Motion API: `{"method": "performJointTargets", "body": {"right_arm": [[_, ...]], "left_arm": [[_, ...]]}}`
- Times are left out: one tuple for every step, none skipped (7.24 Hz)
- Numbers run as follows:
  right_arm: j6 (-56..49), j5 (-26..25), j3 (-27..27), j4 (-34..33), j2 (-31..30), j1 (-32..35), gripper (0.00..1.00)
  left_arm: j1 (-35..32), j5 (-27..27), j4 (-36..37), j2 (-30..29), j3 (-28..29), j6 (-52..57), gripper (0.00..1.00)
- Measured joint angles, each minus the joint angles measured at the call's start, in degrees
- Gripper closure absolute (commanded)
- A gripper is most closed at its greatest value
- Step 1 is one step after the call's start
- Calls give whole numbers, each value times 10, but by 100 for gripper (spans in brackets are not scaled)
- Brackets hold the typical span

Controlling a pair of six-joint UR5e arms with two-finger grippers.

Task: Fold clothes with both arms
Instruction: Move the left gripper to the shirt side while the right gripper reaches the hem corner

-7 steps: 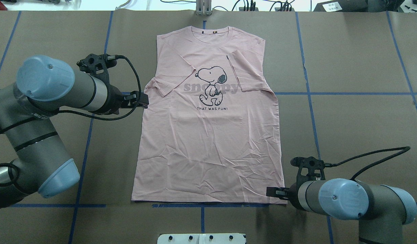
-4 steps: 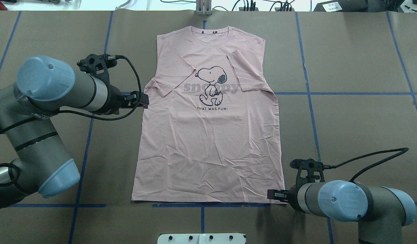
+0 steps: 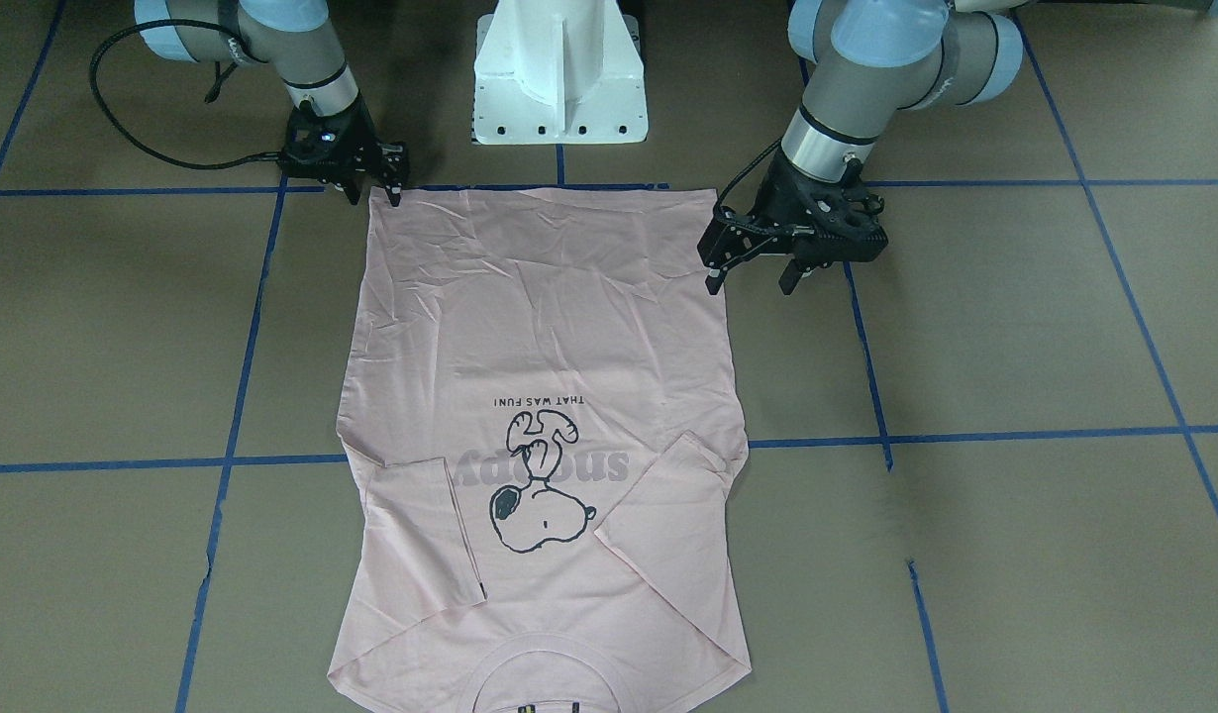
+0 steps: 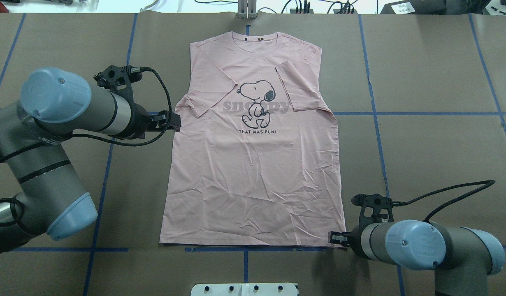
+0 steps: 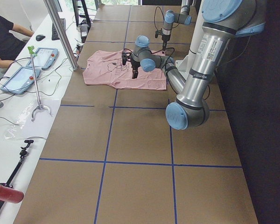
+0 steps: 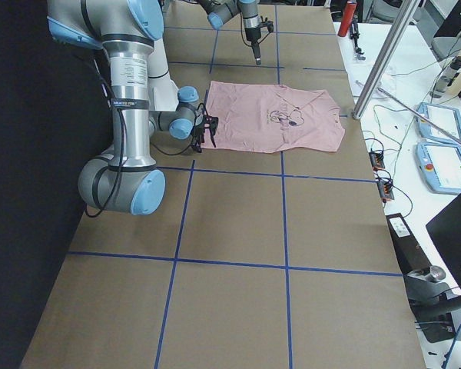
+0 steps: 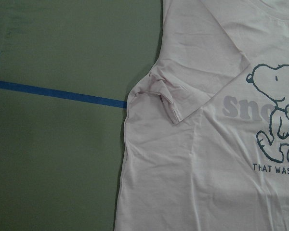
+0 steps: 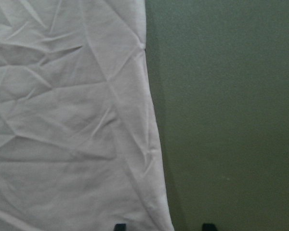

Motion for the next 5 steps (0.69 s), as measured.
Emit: {"method": "performJointTargets", "body": {"right_arm": [[0,1,1,-4,0,0,98],[0,2,2,-6,0,0,100],[0,2,2,-6,0,0,100],[0,2,3,-7,1,0,100],[0,4,4,-7,2,-1,100]], "left_arm": [[1,0,0,0,0,0,0],[3,0,0,0,0,-1,0],[5,1,-1,0,1,-2,0],[8,2,-1,-1,2,-2,0],[11,2,0,-1,2,-2,0]]}}
